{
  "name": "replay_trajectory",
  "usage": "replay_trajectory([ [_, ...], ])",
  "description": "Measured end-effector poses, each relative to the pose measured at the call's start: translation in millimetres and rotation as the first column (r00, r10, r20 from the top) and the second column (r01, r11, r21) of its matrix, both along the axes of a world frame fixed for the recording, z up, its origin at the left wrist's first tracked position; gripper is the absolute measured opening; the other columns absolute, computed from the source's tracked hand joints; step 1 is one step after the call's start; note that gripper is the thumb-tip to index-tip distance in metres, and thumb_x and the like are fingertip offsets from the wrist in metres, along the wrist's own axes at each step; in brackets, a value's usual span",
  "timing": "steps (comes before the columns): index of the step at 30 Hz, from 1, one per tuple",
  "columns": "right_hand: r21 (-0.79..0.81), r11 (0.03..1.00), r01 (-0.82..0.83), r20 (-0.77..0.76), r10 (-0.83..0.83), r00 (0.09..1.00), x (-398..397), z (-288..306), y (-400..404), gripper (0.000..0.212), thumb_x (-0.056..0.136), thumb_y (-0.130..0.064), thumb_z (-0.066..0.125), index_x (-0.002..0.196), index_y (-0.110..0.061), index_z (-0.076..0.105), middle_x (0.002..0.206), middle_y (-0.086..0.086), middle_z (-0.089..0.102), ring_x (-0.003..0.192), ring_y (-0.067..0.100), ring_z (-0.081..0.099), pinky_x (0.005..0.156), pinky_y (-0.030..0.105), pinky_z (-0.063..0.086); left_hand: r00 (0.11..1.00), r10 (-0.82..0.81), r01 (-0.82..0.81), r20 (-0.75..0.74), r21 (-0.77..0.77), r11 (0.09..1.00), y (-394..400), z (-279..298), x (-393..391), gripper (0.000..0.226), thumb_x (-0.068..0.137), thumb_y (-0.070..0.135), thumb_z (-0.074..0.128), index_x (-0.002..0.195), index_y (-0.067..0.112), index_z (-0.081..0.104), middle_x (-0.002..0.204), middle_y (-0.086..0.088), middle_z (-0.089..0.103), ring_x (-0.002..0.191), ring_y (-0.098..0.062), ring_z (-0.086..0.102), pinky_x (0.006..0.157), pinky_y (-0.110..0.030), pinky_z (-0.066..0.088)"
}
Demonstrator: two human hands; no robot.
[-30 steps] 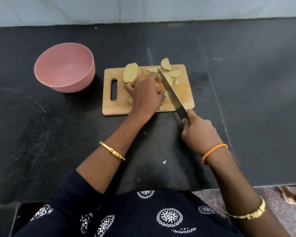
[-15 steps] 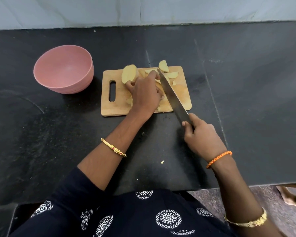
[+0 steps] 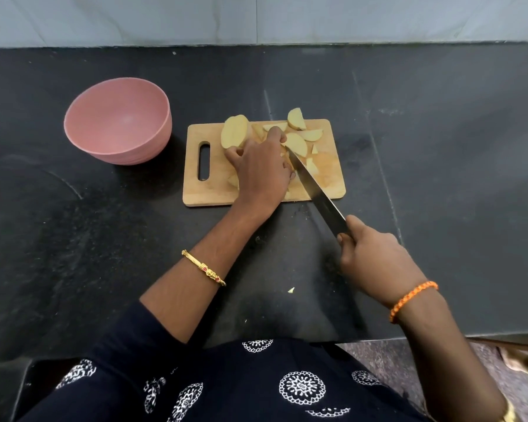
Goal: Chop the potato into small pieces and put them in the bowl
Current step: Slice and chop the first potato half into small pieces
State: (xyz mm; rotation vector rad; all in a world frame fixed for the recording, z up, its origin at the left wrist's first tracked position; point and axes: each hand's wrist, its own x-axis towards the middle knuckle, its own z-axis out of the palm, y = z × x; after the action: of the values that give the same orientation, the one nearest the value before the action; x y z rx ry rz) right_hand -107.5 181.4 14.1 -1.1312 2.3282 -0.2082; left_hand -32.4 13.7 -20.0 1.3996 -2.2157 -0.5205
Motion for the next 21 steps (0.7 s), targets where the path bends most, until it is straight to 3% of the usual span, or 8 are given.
replay_trajectory([
  [4,-0.132,0.988,0.086,0.01,-0.085,0.996,-0.2,-2.1,4.3,0.015,0.097,-0.028,0.038,0.088,-0.016,0.041,0.074,0.016,0.056,0.07,0.039,0.056,0.066,0.045,0.051,0.998,0.003,0.0,-0.065,0.048,0.999,-3.4,7.2,5.1,0.041,0.079,0.023,0.072,0.116,0.024,0.056,0.082,0.009,0.069,0.106,-0.014,0.051,0.081,-0.035,0.021],
  [7,-0.145,0.978,0.15,0.022,-0.149,0.989,-1.7,-4.5,10.6,0.016,0.096,-0.027,0.039,0.085,-0.016,0.04,0.074,0.016,0.055,0.071,0.038,0.054,0.064,0.041,0.048,0.994,0.015,-0.006,-0.113,0.074,0.997,-6.5,10.0,12.5,0.037,0.079,0.025,0.072,0.113,0.026,0.056,0.085,0.01,0.07,0.108,-0.013,0.051,0.088,-0.038,0.023],
  [11,-0.123,0.974,0.188,0.017,-0.188,0.982,-5.8,-4.1,23.4,0.017,0.097,-0.027,0.039,0.084,-0.015,0.04,0.075,0.015,0.055,0.073,0.038,0.054,0.064,0.037,0.044,0.98,0.001,-0.008,-0.198,-0.035,0.999,-1.2,1.5,20.5,0.023,0.086,0.024,0.064,0.109,0.025,0.06,0.091,0.011,0.067,0.101,-0.012,0.053,0.095,-0.04,0.027],
  [14,-0.06,0.985,0.162,0.018,-0.161,0.987,-1.9,-2.1,25.8,0.016,0.098,-0.028,0.037,0.088,-0.015,0.041,0.077,0.015,0.056,0.073,0.036,0.056,0.066,0.04,0.048,0.962,-0.032,0.005,-0.271,-0.099,0.995,4.1,-10.9,19.5,0.016,0.091,0.019,0.055,0.106,0.022,0.062,0.097,0.011,0.065,0.098,-0.01,0.051,0.086,-0.028,0.022],
  [17,-0.038,0.993,0.112,0.008,-0.112,0.994,5.2,-0.9,27.7,0.014,0.098,-0.029,0.037,0.09,-0.017,0.04,0.076,0.014,0.056,0.072,0.037,0.057,0.068,0.044,0.051,0.925,-0.063,0.025,-0.375,-0.106,0.994,6.5,-19.3,15.4,0.019,0.093,0.01,0.049,0.104,0.016,0.063,0.101,0.006,0.066,0.098,-0.014,0.053,0.089,-0.03,0.035],
  [21,-0.044,0.999,0.01,-0.005,-0.01,1.0,18.8,2.8,28.1,0.015,0.099,-0.03,0.034,0.087,-0.021,0.034,0.066,0.005,0.048,0.067,0.032,0.053,0.06,0.035,0.042,0.865,-0.064,0.003,-0.498,-0.122,0.993,5.0,-22.0,15.2,0.023,0.093,0.002,0.045,0.105,0.007,0.064,0.1,-0.001,0.066,0.096,-0.016,0.057,0.085,-0.027,0.047],
])
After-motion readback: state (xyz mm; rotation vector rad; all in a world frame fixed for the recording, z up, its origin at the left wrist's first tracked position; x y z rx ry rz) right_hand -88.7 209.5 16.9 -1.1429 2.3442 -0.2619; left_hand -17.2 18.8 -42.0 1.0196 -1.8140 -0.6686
